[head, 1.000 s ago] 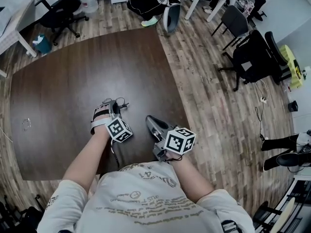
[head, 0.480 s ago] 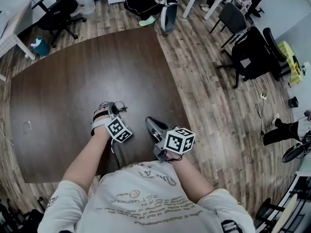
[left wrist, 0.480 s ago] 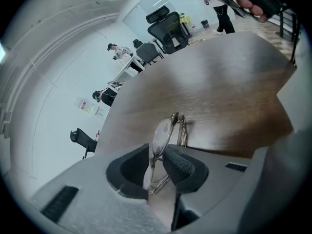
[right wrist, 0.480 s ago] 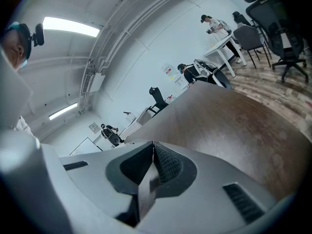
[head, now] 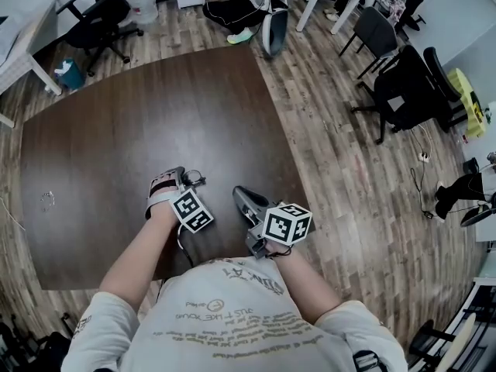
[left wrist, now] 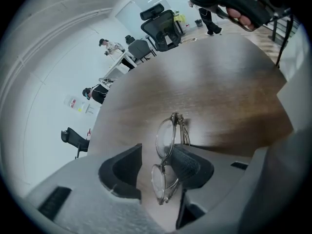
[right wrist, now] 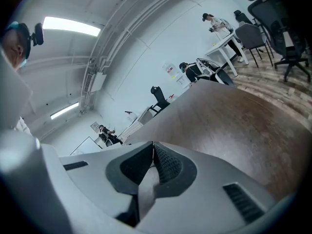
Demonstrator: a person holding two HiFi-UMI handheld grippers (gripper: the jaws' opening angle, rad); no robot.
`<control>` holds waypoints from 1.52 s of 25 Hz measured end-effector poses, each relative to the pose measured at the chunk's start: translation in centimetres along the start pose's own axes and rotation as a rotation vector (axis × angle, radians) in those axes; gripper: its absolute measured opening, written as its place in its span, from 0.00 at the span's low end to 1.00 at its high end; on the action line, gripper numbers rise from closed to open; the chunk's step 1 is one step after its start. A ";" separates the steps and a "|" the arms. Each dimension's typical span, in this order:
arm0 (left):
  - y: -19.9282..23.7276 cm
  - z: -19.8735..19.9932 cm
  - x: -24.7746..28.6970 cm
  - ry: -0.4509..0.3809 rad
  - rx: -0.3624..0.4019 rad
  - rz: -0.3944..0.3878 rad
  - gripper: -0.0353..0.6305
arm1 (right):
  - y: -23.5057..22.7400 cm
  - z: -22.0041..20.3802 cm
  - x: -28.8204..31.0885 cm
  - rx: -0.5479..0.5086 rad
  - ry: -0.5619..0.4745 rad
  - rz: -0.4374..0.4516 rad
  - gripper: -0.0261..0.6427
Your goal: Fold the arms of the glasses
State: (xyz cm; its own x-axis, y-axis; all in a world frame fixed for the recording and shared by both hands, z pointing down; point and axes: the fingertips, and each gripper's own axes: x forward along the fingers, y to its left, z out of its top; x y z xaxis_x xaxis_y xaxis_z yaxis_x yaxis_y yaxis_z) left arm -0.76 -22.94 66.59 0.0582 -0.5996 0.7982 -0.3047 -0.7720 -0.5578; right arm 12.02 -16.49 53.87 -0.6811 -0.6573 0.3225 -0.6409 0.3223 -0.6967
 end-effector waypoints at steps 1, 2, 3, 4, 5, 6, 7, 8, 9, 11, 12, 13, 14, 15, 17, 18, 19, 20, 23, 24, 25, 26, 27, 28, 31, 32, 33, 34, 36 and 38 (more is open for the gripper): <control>-0.1 -0.1 -0.2 0.007 0.005 -0.014 0.32 | 0.1 -0.1 0.1 0.000 0.002 0.001 0.07; -0.2 -0.3 -0.3 0.014 0.012 -0.024 0.33 | 0.1 -0.1 0.2 0.000 0.004 0.001 0.07; -0.3 -0.4 -0.3 0.020 0.022 -0.031 0.34 | 0.1 -0.1 0.2 0.001 0.005 0.001 0.07; -0.4 -0.6 -0.3 0.026 0.033 -0.033 0.34 | 0.1 -0.2 0.2 0.002 0.006 0.001 0.07; -0.4 -0.7 -0.4 0.031 0.047 -0.031 0.35 | 0.1 -0.2 0.2 0.003 0.006 0.001 0.07; -0.5 -0.8 -0.5 0.033 0.062 -0.024 0.35 | 0.1 -0.2 0.2 0.004 0.006 0.001 0.07; -0.6 -0.9 -0.6 0.034 0.076 -0.016 0.35 | 0.1 -0.3 0.1 0.005 0.007 0.001 0.07; -0.6 -0.9 -0.8 0.034 0.086 -0.008 0.35 | 0.1 -0.3 0.1 0.005 0.007 0.002 0.07; -0.7 -1.0 -0.9 0.035 0.094 0.001 0.36 | 0.1 -0.3 0.1 0.005 0.007 0.003 0.07; -0.8 -1.1 -1.1 0.035 0.099 0.022 0.36 | 0.0 -0.4 0.1 0.006 0.009 0.004 0.07; -0.8 -1.2 -1.2 0.033 0.095 0.037 0.36 | 0.0 -0.4 0.0 0.007 0.010 0.004 0.07; -0.7 -1.3 -1.2 0.031 0.089 0.056 0.36 | 0.0 -0.5 0.0 0.008 0.012 0.005 0.07; -0.5 -1.5 -1.3 0.030 0.082 0.077 0.37 | 0.1 -0.5 0.0 0.008 0.014 0.007 0.07; -0.4 -1.6 -1.4 0.028 0.078 0.100 0.38 | 0.1 -0.6 0.1 0.009 0.015 0.009 0.07; -0.1 -1.9 -1.5 0.020 0.074 0.143 0.38 | 0.1 -0.6 0.2 0.010 0.018 0.013 0.07; -0.1 -2.0 -1.5 0.010 0.069 0.156 0.38 | 0.0 -0.6 0.2 0.011 0.020 0.013 0.07; -0.1 -2.1 -1.5 -0.003 0.060 0.160 0.38 | 0.0 -0.6 0.3 0.012 0.022 0.014 0.07; -0.2 -2.1 -1.5 -0.016 0.051 0.158 0.38 | 0.0 -0.6 0.4 0.012 0.024 0.014 0.07; -0.4 -2.2 -1.6 -0.048 0.025 0.143 0.38 | -0.2 -0.6 0.5 0.013 0.029 0.016 0.07; -0.4 -2.2 -1.7 -0.056 0.015 0.138 0.38 | -0.2 -0.6 0.6 0.013 0.030 0.018 0.07; -0.4 -2.3 -1.7 -0.060 0.004 0.134 0.38 | -0.1 -0.5 0.6 0.013 0.032 0.019 0.07; -0.3 -2.3 -1.9 -0.063 -0.009 0.129 0.38 | -0.1 -0.5 0.7 0.013 0.033 0.021 0.07; -0.2 -2.3 -2.0 -0.067 -0.028 0.123 0.39 | -0.1 -0.4 0.7 0.012 0.034 0.022 0.07; 0.0 -2.3 -2.2 -0.072 -0.055 0.111 0.40 | -0.2 -0.3 0.8 0.012 0.036 0.023 0.07; -0.1 -2.2 -2.8 -0.113 -0.187 0.028 0.43 | -0.2 -0.4 1.0 0.012 0.043 0.025 0.07; -0.2 -2.0 -3.0 -0.129 -0.246 -0.011 0.44 | -0.2 -0.5 1.1 0.012 0.045 0.025 0.07; -0.4 -1.9 -3.2 -0.146 -0.313 -0.054 0.45 | -0.2 -0.4 1.2 0.012 0.047 0.026 0.07; -0.5 -1.7 -3.5 -0.164 -0.387 -0.098 0.46 | -0.2 -0.4 1.2 0.013 0.048 0.027 0.07; -0.6 -1.4 -4.1 -0.199 -0.552 -0.182 0.47 | -0.3 -0.4 1.3 0.014 0.049 0.029 0.07; -0.3 -1.1 -4.6 -0.245 -0.698 -0.238 0.47 | -0.4 -0.3 1.3 0.013 0.051 0.030 0.07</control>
State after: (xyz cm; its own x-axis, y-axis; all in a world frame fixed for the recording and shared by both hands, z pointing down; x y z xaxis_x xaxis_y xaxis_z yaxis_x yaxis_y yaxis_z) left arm -2.01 -19.72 63.32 0.3808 -0.5265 0.7601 -0.7812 -0.6230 -0.0402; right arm 11.26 -17.24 54.78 -0.7174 -0.6119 0.3331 -0.6154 0.3325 -0.7147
